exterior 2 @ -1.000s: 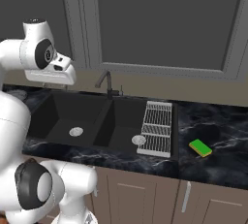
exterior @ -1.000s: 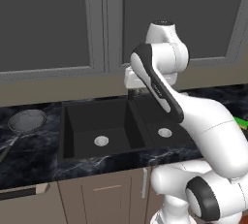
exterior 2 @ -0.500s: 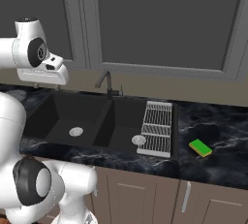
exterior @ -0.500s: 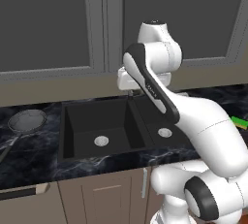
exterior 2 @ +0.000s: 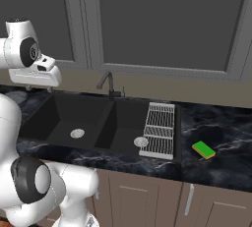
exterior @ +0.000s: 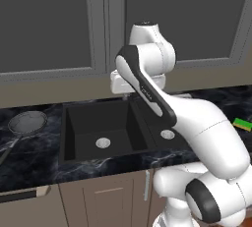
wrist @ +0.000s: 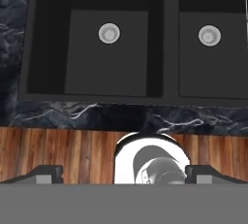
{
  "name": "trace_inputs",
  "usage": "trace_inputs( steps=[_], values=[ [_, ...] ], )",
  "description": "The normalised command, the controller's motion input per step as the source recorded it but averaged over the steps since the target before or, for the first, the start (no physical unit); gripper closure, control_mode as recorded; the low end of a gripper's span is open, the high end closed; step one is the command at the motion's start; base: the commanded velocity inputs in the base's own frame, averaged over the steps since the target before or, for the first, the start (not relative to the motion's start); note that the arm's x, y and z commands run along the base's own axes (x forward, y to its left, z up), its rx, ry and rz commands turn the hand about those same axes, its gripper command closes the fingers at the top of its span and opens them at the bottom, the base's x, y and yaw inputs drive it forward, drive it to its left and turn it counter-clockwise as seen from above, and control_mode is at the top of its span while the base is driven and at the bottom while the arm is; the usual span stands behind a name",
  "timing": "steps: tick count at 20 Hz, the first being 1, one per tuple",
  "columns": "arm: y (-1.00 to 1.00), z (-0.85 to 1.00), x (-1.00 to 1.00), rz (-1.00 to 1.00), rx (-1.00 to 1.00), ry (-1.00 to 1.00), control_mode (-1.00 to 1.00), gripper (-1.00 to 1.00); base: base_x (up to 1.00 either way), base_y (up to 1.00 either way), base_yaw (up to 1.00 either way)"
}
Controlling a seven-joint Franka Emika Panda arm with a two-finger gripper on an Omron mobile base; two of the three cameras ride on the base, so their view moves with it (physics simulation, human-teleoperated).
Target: Pick the pan and sponge and place them into the sink. Then turn on the water.
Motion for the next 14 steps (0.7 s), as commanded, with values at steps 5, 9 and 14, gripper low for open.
trace_inputs(
  steps=[5, 9, 14],
  values=[
    [0.32, 0.0, 0.0, 0.0, -0.03, 0.05, -1.0, -1.0, 0.0, 0.0, 0.0],
    [0.35, 0.0, 0.0, 0.0, -0.01, 0.06, -1.0, -1.0, 0.0, 0.0, 0.0],
    [0.35, -0.03, 0.0, 0.0, 0.0, 0.05, -1.0, -1.0, 0.0, 0.0, 0.0]
  ],
)
